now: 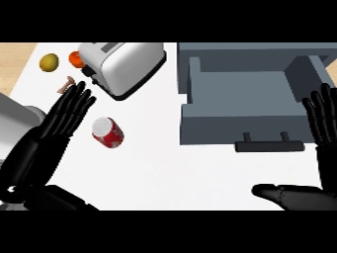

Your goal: Pick up the can, place it into the drawer and close the drawer

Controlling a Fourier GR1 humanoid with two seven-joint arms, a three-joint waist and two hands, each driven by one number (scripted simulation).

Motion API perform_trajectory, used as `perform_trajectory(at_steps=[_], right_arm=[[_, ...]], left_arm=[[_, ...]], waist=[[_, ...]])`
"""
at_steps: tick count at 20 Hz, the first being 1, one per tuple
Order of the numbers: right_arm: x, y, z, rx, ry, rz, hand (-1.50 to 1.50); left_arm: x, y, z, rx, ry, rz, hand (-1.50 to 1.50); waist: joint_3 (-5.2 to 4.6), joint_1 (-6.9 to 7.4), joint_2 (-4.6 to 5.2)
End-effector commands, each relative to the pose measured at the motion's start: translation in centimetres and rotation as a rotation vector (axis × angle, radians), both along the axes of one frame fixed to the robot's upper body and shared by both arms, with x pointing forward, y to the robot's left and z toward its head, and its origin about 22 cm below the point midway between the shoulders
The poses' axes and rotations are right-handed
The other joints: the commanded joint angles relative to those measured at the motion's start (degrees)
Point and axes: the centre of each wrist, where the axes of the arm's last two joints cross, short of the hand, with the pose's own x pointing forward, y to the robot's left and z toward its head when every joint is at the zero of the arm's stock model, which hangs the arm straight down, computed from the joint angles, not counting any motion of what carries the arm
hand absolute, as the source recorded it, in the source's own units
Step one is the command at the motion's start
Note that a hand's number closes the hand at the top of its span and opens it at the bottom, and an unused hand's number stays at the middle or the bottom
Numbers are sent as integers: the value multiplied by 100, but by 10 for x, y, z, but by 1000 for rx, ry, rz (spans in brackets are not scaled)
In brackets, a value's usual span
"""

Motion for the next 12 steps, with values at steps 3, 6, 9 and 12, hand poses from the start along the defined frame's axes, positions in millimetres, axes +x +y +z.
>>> perform_trajectory(at_steps=[3, 6, 9, 12], right_arm=[[-8, -9, -2, 27, 126, -80, -150], [-20, -20, -11, 9, 142, -60, -150], [-18, -34, -10, 21, 137, -80, -150], [-24, -21, -12, 26, 134, -64, -150]], left_arm=[[15, -7, -8, 69, 151, -32, -150], [7, 3, 18, 86, 145, -39, -150], [-4, 4, 7, 90, 158, -32, -150], [4, 12, 14, 20, 193, -22, -150]], waist=[[13, 52, -28], [15, 71, -32], [14, 84, -32], [13, 82, -32]])
